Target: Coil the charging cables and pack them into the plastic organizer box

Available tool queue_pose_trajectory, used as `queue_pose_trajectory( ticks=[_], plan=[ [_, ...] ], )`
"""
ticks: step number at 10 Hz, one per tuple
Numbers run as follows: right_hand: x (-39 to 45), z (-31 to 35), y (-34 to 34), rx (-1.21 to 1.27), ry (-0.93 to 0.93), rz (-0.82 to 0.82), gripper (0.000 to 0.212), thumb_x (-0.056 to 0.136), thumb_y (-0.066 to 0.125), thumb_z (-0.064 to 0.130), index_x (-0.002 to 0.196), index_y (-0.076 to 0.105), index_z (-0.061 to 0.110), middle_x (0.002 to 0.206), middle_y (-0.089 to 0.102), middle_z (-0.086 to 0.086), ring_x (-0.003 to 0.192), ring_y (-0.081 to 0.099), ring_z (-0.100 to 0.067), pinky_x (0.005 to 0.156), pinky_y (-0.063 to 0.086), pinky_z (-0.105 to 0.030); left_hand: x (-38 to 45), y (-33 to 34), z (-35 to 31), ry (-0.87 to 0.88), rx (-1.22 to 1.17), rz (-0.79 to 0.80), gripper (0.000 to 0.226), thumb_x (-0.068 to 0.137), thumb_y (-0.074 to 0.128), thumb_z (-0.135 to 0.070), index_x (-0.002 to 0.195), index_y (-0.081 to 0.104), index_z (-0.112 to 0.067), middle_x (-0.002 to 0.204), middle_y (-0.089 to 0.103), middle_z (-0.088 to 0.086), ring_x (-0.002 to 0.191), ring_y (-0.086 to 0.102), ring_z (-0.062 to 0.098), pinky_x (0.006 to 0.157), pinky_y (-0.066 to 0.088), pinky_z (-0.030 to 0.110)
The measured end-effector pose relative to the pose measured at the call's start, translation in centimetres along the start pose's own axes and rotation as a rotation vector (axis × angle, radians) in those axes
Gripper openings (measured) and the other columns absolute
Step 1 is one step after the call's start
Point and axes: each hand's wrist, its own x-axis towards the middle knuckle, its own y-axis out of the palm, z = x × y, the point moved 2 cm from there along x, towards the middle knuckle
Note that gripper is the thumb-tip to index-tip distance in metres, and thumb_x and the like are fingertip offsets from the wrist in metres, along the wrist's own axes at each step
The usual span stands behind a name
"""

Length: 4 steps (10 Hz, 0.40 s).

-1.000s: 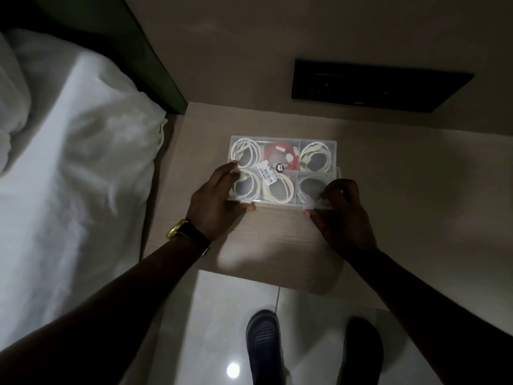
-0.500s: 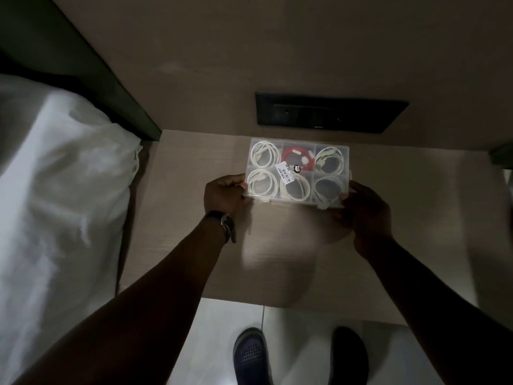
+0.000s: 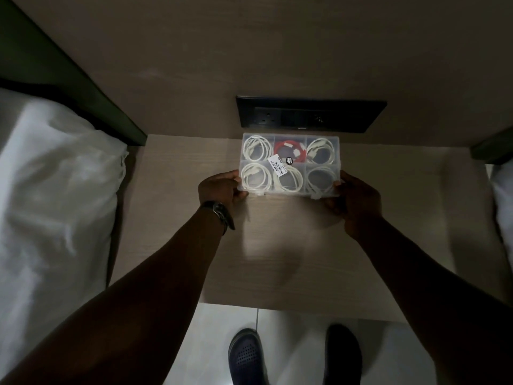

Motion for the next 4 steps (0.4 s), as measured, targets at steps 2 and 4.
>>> queue_pose_trajectory(
  ticks=[2, 4],
  plan=[
    [-0.1, 0.0, -0.5, -0.161, -0.104, 0.046, 0.033, 0.093, 0.063, 0.01, 0.125, 0.063, 0.015, 0.09, 0.07, -0.005, 0.057, 0.061, -0.017, 0.054, 0.056, -0.029, -1.0, 0.0, -0.9, 0.3, 0.403, -0.05, 0.016, 0.086, 0.064, 0.0, 0.099, 0.074, -0.003, 0.11, 0.072, 0.016, 0.094, 0.069, 0.027, 0.082, 0.058, 0.034],
    [-4.7, 6.7, -2.9, -0.718, -0.435, 0.094, 0.04, 0.095, 0.056, 0.044, 0.134, 0.054, 0.038, 0.126, 0.059, -0.007, 0.108, 0.063, -0.031, 0.093, 0.052, -0.054, -9.0, 2.1, -6.8, 0.937, 0.955, -0.006, 0.041, 0.089, 0.056, -0.007, 0.131, 0.057, -0.006, 0.131, 0.06, 0.017, 0.12, 0.056, 0.033, 0.101, 0.038, 0.032]
  ],
)
